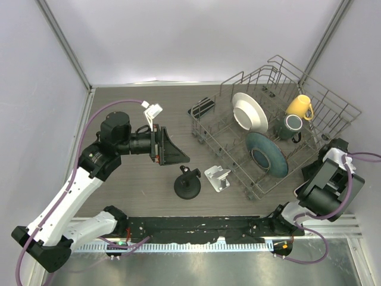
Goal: Place the phone on the phone stand
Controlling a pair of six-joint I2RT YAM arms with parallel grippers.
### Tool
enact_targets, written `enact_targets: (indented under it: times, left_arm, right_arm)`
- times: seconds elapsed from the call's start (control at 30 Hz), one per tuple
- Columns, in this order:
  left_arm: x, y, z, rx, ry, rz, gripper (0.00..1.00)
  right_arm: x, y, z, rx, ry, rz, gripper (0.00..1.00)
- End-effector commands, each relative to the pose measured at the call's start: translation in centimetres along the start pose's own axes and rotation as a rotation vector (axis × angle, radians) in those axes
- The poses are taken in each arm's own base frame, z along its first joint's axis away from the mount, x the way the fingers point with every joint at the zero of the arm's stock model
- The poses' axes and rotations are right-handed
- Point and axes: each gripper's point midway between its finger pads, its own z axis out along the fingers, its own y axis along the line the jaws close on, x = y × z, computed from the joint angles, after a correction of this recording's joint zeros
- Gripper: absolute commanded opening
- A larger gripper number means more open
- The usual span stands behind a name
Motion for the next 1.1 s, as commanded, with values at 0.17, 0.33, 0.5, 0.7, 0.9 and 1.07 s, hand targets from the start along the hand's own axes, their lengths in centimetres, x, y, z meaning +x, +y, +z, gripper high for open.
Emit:
enact_targets:
  times: [0.17,0.33,0.5,0.7,0.9,1.07]
  left_arm:
    - [-0.3,-1.9,-0.6,0.054,-0.007,0.036,1.0]
    - [-0.5,-2.4,-1.0,0.055,-0.013,0.048,1.0]
    - [-0.5,-2.4,-1.0,0.053,-0.013,0.052,1.0]
    - [-0.7,-2.6,-1.1,0.05,-0.015,0.055,1.0]
    - [-1.0,-2.9,-1.3,0.049,-0.032,0.06,1.0]
    - [-1.1,-3.6,-2.1,0.051,-0.065,0.083,1.0]
  right_arm:
    - [-1.4,1.1,-0.4,-0.067,-0.029,0.001,0.98]
    - [-0.9,-0.9,0.8,0.043,0.023,0.048,0.98]
    - [-0.8,-1.4,1.5,0.067,0.049,0.078,0.98]
    - [-0.2,-0.3,2.3,0.013,0.059,0.089,0.98]
    - [-0.7,0.6,1.8,-0.069,-0.002,0.122,0.98]
    - [-0.6,1.4,2.0,-0.126,-0.04,0.169,0.95]
